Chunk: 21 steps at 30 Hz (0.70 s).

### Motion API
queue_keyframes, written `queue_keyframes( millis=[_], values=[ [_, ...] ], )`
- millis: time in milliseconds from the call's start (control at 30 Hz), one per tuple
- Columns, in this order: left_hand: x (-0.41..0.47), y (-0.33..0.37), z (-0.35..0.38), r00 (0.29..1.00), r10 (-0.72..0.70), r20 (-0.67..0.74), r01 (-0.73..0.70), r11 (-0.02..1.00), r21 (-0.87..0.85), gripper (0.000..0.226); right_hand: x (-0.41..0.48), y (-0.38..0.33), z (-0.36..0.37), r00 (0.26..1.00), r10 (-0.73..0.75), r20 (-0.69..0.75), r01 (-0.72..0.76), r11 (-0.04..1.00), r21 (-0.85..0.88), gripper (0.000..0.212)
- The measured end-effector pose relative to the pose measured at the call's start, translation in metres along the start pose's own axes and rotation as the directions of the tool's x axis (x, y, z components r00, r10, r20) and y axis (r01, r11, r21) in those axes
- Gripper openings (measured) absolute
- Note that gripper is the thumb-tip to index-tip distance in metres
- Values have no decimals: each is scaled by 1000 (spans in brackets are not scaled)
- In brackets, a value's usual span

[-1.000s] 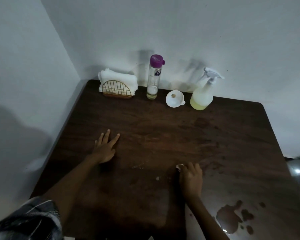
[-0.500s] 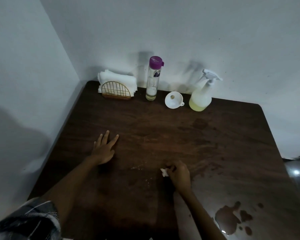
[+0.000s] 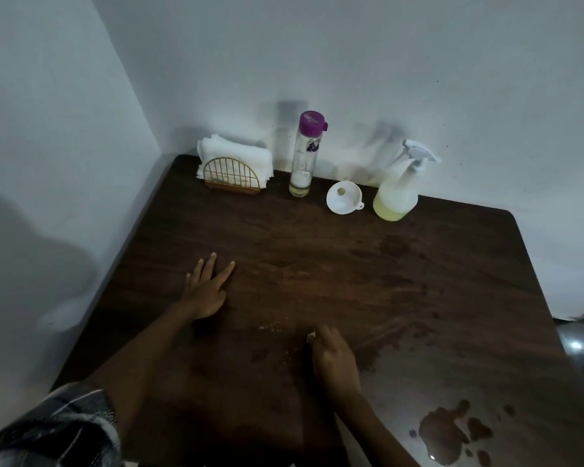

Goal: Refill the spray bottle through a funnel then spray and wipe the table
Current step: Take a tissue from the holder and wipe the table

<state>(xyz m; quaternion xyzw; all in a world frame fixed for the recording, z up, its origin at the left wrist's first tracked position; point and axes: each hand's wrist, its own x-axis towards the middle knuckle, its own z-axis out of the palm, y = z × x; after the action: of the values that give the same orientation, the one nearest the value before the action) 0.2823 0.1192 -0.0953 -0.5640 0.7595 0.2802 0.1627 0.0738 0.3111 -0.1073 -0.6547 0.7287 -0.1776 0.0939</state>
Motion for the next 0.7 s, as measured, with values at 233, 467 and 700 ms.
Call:
queue_keyframes(
  millis=[233, 467, 700],
  values=[
    [0, 0, 1, 1000, -4, 5, 4, 1000, -1, 69, 31, 35, -7, 998, 43, -54, -44, 999, -11, 4],
    [-2, 2, -1, 1000, -4, 6, 4, 1000, 5, 69, 90, 73, -16, 849, 493, -191, -493, 868, 53, 8],
    [-2, 0, 0, 1000, 2, 0, -2, 1000, 15, 70, 68, -64, 36, 998, -19, 55, 9, 986, 164, 22]
  ],
)
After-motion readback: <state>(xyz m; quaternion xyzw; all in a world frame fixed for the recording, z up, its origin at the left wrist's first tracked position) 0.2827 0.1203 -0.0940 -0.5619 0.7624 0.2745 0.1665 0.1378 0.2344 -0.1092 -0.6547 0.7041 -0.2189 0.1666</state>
